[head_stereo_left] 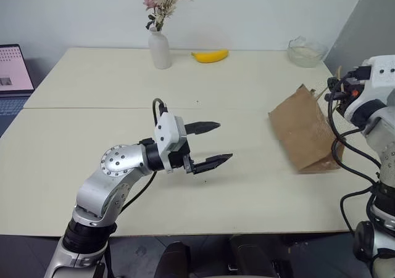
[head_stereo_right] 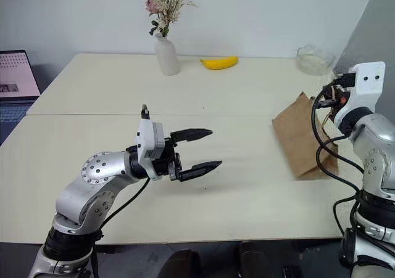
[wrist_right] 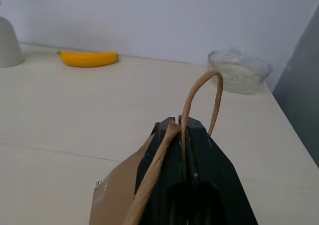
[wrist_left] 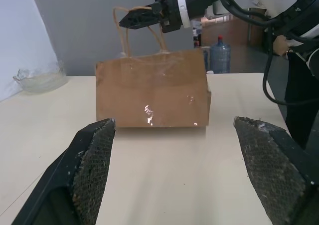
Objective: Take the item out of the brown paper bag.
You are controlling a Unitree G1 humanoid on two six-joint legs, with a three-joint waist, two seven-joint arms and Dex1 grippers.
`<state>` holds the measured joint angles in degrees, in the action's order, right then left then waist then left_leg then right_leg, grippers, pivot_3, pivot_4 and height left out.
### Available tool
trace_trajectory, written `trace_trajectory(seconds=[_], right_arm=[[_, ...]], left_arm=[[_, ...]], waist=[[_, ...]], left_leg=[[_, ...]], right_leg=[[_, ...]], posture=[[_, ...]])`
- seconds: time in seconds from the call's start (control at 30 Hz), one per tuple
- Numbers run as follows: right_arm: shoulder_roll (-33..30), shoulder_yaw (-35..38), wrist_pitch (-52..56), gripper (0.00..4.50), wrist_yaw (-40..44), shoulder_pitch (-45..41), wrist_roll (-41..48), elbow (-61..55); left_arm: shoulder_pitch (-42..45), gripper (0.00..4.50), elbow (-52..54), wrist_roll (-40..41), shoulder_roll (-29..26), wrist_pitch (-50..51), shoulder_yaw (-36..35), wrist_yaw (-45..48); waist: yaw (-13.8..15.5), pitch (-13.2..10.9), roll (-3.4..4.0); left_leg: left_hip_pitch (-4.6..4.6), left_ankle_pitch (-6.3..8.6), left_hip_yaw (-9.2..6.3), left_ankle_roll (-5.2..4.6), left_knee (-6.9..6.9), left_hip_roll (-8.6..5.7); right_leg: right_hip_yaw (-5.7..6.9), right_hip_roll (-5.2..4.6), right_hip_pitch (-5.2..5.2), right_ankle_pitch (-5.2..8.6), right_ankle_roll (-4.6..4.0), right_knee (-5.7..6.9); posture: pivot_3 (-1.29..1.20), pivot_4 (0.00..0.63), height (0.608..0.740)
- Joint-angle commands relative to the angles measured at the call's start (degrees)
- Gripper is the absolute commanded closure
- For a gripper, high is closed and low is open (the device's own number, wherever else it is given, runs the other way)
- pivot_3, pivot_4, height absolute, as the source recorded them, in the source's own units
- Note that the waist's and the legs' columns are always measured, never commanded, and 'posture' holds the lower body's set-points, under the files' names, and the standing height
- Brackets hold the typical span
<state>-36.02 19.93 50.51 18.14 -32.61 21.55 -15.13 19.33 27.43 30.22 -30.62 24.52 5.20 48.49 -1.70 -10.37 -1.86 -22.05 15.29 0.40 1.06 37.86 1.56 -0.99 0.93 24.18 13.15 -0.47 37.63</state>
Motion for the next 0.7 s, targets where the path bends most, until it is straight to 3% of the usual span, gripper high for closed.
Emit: trace_trajectory(seconds=[0.03, 0.27, 0.4, 0.7], right_arm=[[-4.4, -4.7, -8.8, 4.48, 7.3, -2.6, -1.9, 1.9], [-5.2, -18.1, -31.3, 4.48, 21.2, -13.7, -9.6, 19.8], [1.1, -25.1, -47.0, 4.48, 26.8, -26.9, -15.3, 40.2], [16.1, -29.1, -70.9, 4.48, 33.8, -44.5, -20.6, 72.4]], left_arm=[[-1.7, 0.51, 3.3, 1.0, -0.4, 0.9, -1.7, -1.7], [-7.2, 0.51, 6.3, 1.6, -1.2, 2.9, -4.4, -5.3], [-12.1, 0.51, 10.4, 3.6, -1.5, 5.4, -8.2, -9.0], [-22.9, 0.51, 17.7, 4.5, -1.0, 7.3, -15.0, -16.6]], waist=[[-0.1, 0.0, 0.02], [-0.3, -0.1, 0.07], [-1.0, -0.1, 0.13], [-0.7, -0.2, 0.21]], left_leg=[[0.01, 0.00, 0.01, 0.00, -0.01, 0.00], [0.08, 0.00, 0.03, 0.00, -0.01, 0.05], [0.10, 0.00, 0.08, -0.01, -0.01, 0.07], [0.03, 0.00, 0.04, 0.00, -0.04, 0.14]], right_leg=[[-0.01, 0.00, 0.00, 0.00, 0.00, 0.00], [0.02, 0.01, -0.01, 0.00, 0.00, 0.04], [-0.04, 0.00, 0.00, -0.01, -0.01, 0.05], [-0.03, -0.08, 0.04, 0.04, -0.11, 0.01]], posture=[[0.00, 0.150, 0.740], [0.00, 0.150, 0.740], [0.00, 0.150, 0.740], [0.00, 0.150, 0.740]])
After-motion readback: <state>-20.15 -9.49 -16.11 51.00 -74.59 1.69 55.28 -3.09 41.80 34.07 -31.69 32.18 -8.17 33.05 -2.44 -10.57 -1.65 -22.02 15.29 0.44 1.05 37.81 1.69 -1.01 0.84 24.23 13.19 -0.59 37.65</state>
